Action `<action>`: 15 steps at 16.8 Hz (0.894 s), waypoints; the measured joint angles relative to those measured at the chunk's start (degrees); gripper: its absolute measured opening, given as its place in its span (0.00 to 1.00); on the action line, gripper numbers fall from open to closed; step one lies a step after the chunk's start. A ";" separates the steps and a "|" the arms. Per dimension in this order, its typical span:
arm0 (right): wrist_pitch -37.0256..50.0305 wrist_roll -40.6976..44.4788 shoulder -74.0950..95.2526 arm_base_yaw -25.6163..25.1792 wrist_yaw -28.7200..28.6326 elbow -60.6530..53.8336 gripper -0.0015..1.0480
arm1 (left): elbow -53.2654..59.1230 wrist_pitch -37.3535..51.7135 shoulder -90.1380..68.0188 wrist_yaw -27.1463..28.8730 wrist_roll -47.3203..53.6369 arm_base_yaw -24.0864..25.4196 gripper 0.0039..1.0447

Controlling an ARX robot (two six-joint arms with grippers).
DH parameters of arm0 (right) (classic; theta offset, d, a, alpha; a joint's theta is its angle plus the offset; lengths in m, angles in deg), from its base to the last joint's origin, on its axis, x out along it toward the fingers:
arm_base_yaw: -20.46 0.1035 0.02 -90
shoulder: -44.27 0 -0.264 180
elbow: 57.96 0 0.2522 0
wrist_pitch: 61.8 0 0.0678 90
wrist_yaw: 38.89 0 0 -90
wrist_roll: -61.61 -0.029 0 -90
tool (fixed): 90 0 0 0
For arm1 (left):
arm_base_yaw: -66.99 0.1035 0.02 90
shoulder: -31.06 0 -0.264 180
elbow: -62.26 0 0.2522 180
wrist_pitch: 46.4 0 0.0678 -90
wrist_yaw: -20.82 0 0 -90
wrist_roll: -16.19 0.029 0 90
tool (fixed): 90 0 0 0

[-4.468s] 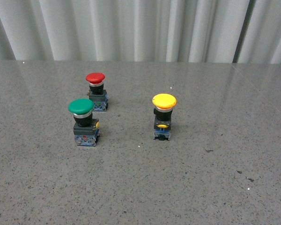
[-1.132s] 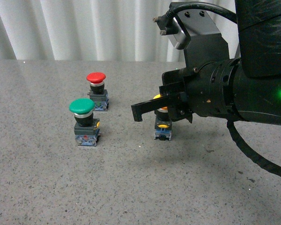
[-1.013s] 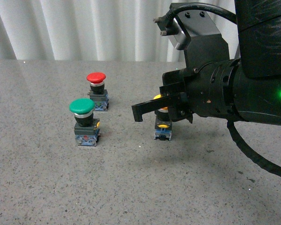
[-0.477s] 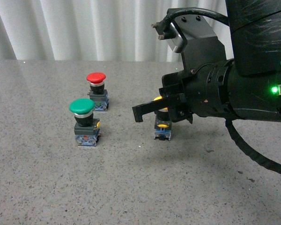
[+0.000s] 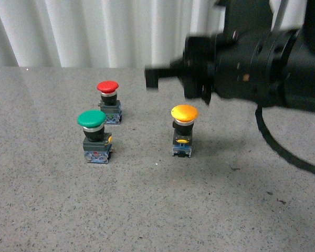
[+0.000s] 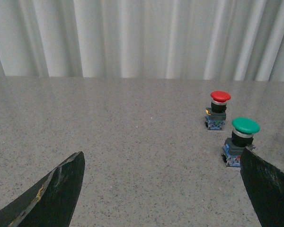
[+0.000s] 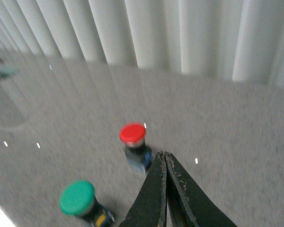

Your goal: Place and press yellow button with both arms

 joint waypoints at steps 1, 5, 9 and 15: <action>2.93 -2.60 -2.34 0.00 0.02 0.11 0.02 | 0.00 -0.02 0.00 0.02 0.00 0.00 0.94; 1.84 -10.16 -10.05 -1.22 1.16 -1.64 0.02 | 0.00 0.00 0.00 0.02 0.00 0.00 0.94; -15.10 -1.77 -34.75 -0.50 24.79 -10.84 0.02 | 0.00 -0.02 0.00 0.04 0.00 0.00 0.94; -21.38 5.92 -63.87 -15.23 19.71 -33.11 0.02 | 0.00 -0.02 0.00 0.04 0.00 0.00 0.94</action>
